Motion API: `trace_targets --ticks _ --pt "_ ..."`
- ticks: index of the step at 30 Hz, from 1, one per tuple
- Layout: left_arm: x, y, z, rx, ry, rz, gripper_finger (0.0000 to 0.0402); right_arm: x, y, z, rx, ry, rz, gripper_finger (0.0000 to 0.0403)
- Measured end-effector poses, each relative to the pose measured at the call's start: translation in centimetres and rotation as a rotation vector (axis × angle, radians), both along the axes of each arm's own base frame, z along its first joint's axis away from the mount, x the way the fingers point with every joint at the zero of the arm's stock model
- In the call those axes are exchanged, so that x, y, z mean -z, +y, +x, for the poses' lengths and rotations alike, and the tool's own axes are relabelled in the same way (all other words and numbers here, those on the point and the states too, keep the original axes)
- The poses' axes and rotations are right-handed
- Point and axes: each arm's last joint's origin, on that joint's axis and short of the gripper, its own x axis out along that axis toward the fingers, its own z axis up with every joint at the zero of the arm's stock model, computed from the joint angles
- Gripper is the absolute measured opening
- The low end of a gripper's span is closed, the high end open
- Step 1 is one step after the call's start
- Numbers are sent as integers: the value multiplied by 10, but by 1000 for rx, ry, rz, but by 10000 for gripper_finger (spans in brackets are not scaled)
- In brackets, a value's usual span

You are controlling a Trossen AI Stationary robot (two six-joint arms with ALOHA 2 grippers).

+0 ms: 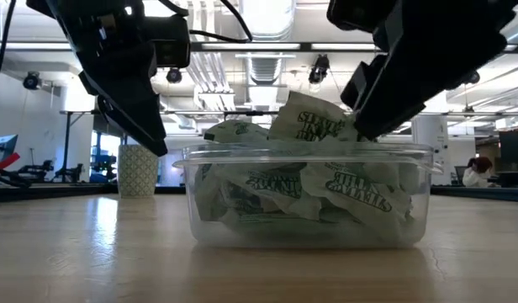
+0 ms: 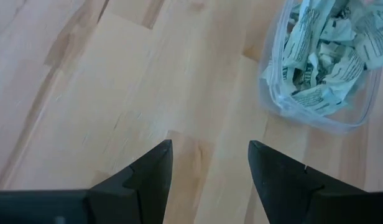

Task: Pick and place Stevia / Truvia into bins
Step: Put the bottom stevia packet into the transparent container, then put the stevia packet into the transparent container

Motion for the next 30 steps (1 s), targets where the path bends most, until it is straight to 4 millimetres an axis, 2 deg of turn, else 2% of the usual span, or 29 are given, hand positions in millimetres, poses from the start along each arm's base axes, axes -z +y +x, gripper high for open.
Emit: trace_targets --ticks 6,10,19,23,26,30 --pt "0 0 1 0 -7 0 193 -26 3 6 -40 -84 0 151" --pt "-1 0 1 11 -20 4 193 -31 -2 3 -2 -54 -114 147" --pt "-12 -5 13 39 -183 -27 193 -26 -19 -15 203 132 -327 130" --pt "-19 -5 19 83 -289 8 193 -22 -30 -28 375 185 -365 131" --pt "-22 -2 22 62 -333 35 193 -11 -38 -36 470 204 -393 133" --pt "-23 2 24 36 -341 45 193 10 -52 -34 476 181 -324 134"
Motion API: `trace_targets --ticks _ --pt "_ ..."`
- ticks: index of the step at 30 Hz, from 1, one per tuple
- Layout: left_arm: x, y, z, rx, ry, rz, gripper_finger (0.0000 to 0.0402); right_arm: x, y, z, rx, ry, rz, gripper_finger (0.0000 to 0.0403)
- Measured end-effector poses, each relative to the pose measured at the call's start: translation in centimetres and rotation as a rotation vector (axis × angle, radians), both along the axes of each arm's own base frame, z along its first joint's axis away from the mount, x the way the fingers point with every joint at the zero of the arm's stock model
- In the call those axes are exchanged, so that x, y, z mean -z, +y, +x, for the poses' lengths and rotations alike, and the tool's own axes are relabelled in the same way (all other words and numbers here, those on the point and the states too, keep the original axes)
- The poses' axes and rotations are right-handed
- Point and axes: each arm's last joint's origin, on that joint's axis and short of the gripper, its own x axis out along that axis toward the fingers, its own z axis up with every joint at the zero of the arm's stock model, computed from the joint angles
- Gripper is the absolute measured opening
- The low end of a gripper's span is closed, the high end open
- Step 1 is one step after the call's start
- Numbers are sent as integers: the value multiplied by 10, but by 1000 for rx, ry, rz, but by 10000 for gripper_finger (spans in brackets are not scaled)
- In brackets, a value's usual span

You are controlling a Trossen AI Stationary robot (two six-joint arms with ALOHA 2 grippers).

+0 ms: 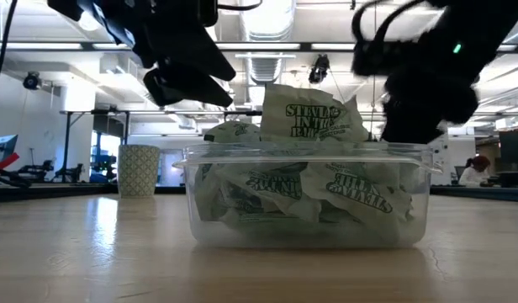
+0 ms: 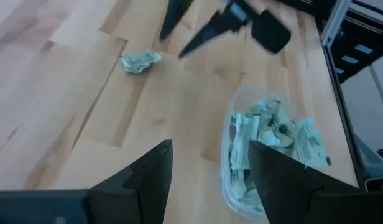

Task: Pick and place Stevia / Truvia into bins
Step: Put the stevia packet into the transparent container

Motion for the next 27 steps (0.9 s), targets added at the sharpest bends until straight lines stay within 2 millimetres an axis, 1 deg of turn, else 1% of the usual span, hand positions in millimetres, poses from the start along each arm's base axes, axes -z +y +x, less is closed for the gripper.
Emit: trace_targets --ticks 3,6,9,13,19,23,25,27 --pt "0 1 1 -8 -3 -5 193 13 -10 4 -62 -51 56 135" --pt "0 1 0 -4 -2 -10 193 22 -23 1 -25 -36 61 139" --pt "0 -2 -1 3 10 -38 193 25 -32 -2 5 -26 59 145" --pt "3 -4 -3 10 23 -63 193 27 -38 -5 5 -12 53 155" --pt "6 -6 -5 15 49 -59 193 33 -45 -5 -31 5 130 161" --pt "7 -5 -5 14 54 -55 193 37 -48 -6 -43 2 156 149" --pt "7 -5 -5 13 55 -55 193 39 -50 -7 -42 4 166 134" --pt "7 -5 -6 12 61 -52 193 40 -51 -8 -46 10 185 111"
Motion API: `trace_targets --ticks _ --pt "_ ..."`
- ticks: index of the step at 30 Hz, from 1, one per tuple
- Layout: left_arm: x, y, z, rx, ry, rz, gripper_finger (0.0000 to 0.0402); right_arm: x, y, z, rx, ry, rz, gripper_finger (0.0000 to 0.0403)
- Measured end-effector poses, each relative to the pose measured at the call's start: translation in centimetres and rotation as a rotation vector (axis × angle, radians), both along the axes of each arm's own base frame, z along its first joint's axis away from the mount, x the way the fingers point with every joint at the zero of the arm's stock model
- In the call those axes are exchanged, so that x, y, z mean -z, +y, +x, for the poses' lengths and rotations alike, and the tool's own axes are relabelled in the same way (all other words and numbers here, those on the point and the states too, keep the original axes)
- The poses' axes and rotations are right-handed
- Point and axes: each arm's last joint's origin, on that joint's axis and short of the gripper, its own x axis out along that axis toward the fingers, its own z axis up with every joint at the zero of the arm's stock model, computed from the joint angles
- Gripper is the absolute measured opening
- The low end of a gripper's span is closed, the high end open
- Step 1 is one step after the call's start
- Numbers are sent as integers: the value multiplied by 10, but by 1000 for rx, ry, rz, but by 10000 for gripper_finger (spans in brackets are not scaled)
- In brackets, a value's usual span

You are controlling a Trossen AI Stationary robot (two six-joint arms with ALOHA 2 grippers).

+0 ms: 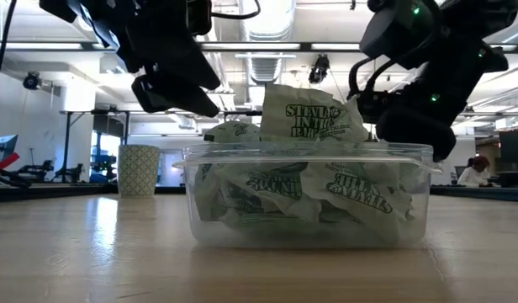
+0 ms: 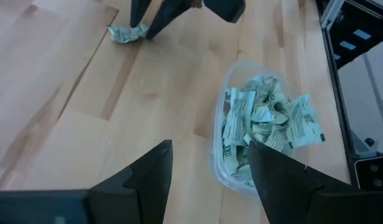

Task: Pick and place Stevia / Truvia into bins
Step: Put the stevia packet into the transparent container

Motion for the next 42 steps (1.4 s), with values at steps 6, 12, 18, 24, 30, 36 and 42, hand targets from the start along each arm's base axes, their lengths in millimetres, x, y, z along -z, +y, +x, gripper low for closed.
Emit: trace_targets --ticks 6,12,18,24,30,36,42 --pt "1 0 -1 -2 8 4 193 -3 0 -1 -9 -6 23 19" --pt "1 0 -1 -1 9 5 193 -28 5 -1 -73 -76 102 9" --pt "1 0 -1 -2 10 5 193 -60 28 -2 -277 -232 242 9" --pt "1 0 -1 -2 8 4 193 -73 55 -2 -403 -377 298 9" --pt "1 0 0 -2 7 4 193 -61 75 10 -435 -474 352 9" --pt "1 0 0 -2 8 4 193 -40 87 28 -391 -476 398 9" --pt "1 0 -1 -1 10 5 193 -34 97 47 -417 -458 366 23"
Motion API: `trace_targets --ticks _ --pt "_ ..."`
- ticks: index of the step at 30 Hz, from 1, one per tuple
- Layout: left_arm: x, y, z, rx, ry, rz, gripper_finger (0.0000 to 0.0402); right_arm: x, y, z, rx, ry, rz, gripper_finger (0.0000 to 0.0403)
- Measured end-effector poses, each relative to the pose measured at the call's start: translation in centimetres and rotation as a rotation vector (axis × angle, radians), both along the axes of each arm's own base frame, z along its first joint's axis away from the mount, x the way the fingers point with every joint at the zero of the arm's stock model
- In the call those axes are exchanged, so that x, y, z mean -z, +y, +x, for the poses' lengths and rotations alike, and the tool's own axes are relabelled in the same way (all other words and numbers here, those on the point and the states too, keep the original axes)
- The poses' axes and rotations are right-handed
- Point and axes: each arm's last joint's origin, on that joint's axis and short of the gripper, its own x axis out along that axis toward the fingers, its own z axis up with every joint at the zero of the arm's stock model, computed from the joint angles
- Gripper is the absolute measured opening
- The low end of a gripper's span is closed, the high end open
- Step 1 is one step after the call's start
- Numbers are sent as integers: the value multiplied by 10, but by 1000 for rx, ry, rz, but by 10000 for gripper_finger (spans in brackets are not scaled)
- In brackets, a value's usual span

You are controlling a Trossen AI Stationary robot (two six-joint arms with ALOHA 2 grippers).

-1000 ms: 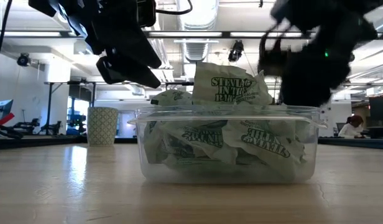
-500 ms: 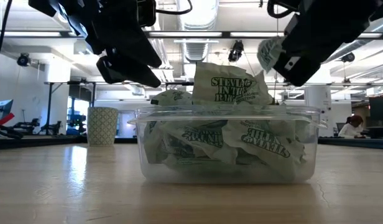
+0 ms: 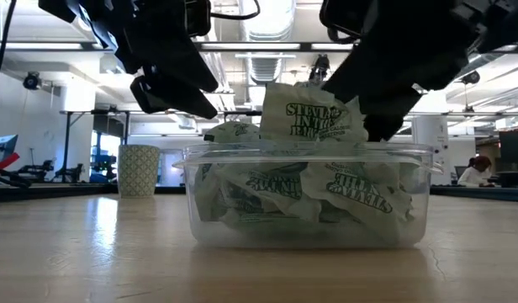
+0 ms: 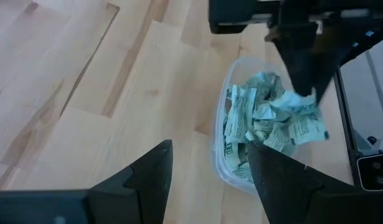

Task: Pick and place Stevia / Truvia into bins
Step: Put the stevia packet into the transparent container

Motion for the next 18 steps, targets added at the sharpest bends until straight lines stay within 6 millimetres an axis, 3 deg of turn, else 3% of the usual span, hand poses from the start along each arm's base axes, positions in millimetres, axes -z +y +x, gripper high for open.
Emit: trace_targets --ticks 11,18 --pt "-1 -1 1 19 -9 -17 193 -11 0 4 35 160 -154 120" --pt "-14 -2 7 15 -66 -37 193 -57 -5 5 88 145 -221 146"
